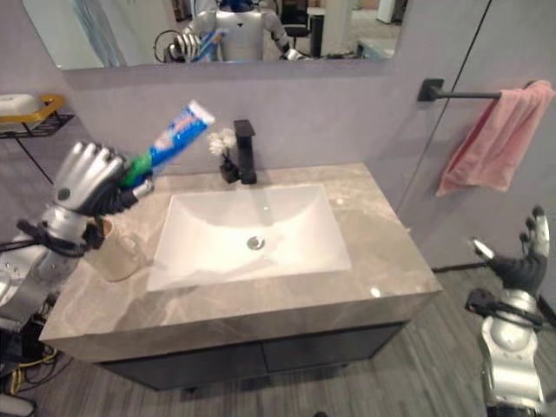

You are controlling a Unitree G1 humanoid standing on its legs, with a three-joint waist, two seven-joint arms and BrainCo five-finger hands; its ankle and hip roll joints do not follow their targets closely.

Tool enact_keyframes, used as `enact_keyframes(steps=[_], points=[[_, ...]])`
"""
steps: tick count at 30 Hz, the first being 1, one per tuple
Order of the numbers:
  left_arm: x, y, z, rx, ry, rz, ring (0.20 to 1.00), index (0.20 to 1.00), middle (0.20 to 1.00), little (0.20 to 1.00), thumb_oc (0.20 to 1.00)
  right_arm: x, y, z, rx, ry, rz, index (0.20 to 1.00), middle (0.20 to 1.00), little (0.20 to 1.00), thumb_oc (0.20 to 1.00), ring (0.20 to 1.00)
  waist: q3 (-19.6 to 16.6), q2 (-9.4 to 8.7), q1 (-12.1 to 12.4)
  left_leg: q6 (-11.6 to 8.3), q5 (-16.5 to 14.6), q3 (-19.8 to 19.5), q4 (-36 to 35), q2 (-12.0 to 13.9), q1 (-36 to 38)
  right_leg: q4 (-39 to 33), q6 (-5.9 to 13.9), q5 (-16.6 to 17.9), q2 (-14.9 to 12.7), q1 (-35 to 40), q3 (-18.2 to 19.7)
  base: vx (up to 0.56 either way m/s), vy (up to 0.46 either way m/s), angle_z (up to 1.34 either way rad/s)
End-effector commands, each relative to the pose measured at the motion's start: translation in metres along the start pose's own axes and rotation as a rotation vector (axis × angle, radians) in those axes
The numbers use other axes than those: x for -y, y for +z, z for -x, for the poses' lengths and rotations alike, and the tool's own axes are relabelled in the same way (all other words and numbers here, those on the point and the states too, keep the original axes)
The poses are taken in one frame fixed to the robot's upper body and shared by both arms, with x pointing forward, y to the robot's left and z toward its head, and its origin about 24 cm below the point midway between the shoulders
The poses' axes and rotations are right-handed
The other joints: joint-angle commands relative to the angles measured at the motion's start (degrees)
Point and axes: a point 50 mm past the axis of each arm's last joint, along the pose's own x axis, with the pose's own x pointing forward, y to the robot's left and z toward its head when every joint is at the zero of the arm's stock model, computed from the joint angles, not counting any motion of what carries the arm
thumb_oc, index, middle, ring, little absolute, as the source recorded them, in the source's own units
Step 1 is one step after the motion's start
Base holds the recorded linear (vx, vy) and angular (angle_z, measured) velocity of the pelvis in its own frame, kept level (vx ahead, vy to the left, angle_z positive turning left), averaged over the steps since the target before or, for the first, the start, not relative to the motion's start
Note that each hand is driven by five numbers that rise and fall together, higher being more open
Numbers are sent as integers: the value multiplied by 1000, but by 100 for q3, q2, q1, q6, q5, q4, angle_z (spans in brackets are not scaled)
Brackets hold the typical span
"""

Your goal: Put brush and paste in cup on sink, flatten towel.

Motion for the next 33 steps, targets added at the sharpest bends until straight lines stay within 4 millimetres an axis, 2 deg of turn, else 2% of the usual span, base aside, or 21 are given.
enact_keyframes(steps=[1,3,4,5,7,8,9,12,13,14,15,17,21,26,32,33], points=[[-46,1,-44,36,254,-14,200,200,200,200,200,-48,54,-28,218,293,-247,1000,1000,1000,1000,1000,-408,-191,45,-181,247,-236,24,176,-228,2,521,133,-410,165,-21,-43,28,-6],[-49,11,-57,69,289,36,200,200,200,200,200,-96,62,-26,151,516,-525,1000,1000,1000,1000,1000,-380,-234,155,-163,307,-222,24,155,-240,2,508,198,-425,131,8,-59,21,-1],[-48,15,-62,77,284,62,200,200,200,200,200,-117,58,-22,74,593,-634,1000,1000,1000,1000,1000,-377,-252,197,-164,279,-230,24,155,-235,2,514,171,-432,138,-1,-36,19,-1],[-46,17,-63,80,278,79,200,200,200,200,200,-128,62,-19,64,643,-666,1000,1000,1000,1000,1000,-363,-268,229,-159,285,-232,24,153,-232,2,507,177,-435,144,-1,2,22,4],[-46,22,-67,110,242,92,200,200,200,200,200,-147,76,-17,99,775,-592,1000,1000,1000,1000,1000,-320,-302,280,-160,289,-263,24,144,-223,2,492,173,-440,201,-34,8,15,2],[-42,33,-71,141,234,134,200,200,200,200,200,-165,85,-16,105,816,-604,1000,1000,1000,1000,1000,-296,-324,349,-154,292,-331,24,140,-222,6,479,156,-445,267,-98,0,0,0],[-43,32,-71,141,234,132,200,200,200,200,200,-165,85,-16,107,816,-605,1000,1000,1000,1000,1000,-279,-333,331,-154,293,-344,24,137,-216,6,480,152,-447,282,-112,22,20,10],[-28,61,-70,197,216,304,200,200,200,200,200,-198,115,-5,144,894,-775,1000,1000,1000,1000,1000,-193,-396,457,-147,307,-476,24,124,-255,27,466,122,-470,354,-249,11,25,24],[-29,60,-69,196,215,303,200,200,200,200,200,-198,115,-4,144,895,-776,1000,1000,1000,1000,1000,-193,-397,440,-146,307,-485,24,121,-254,25,467,119,-472,361,-258,-1,34,13],[-24,72,-64,230,194,355,200,200,200,200,200,-210,126,-2,136,887,-889,1000,1000,1000,1000,1000,-168,-427,539,-142,312,-539,24,106,-296,18,467,118,-485,371,-320,2,37,14],[-23,77,-60,248,183,382,200,200,200,200,200,-213,135,0,159,894,-938,1000,1000,1000,1000,1000,-153,-448,576,-142,316,-570,24,98,-323,12,470,114,-496,369,-357,6,46,27],[-21,79,-56,251,175,398,200,200,200,200,200,-216,140,2,167,904,-964,1000,1000,1000,1000,1000,-150,-467,589,-138,316,-595,24,89,-340,10,474,111,-505,373,-379,8,23,25],[-13,89,-43,261,139,475,200,200,200,200,200,-220,163,5,220,909,-1077,1000,1000,1000,1000,1000,-104,-543,748,-126,332,-697,24,48,-446,9,487,114,-545,377,-509,10,30,13],[-8,94,-33,257,109,536,200,200,200,200,200,-215,185,1,312,894,-1104,1000,1000,1000,1000,1000,-41,-622,891,-114,361,-861,24,-25,-601,6,508,127,-608,379,-664,5,35,18],[-8,95,-31,259,105,543,200,200,200,200,200,-215,188,0,323,893,-1113,1000,1000,1000,1000,1000,-37,-637,905,-113,365,-885,24,-36,-623,3,513,131,-621,378,-691,8,19,11],[-3,97,-27,247,90,582,200,200,200,200,200,-216,198,0,335,883,-1152,1000,1000,1000,1000,1000,-5,-697,1005,-81,359,-947,24,-102,-711,2,530,178,-683,362,-763,35,86,1]])
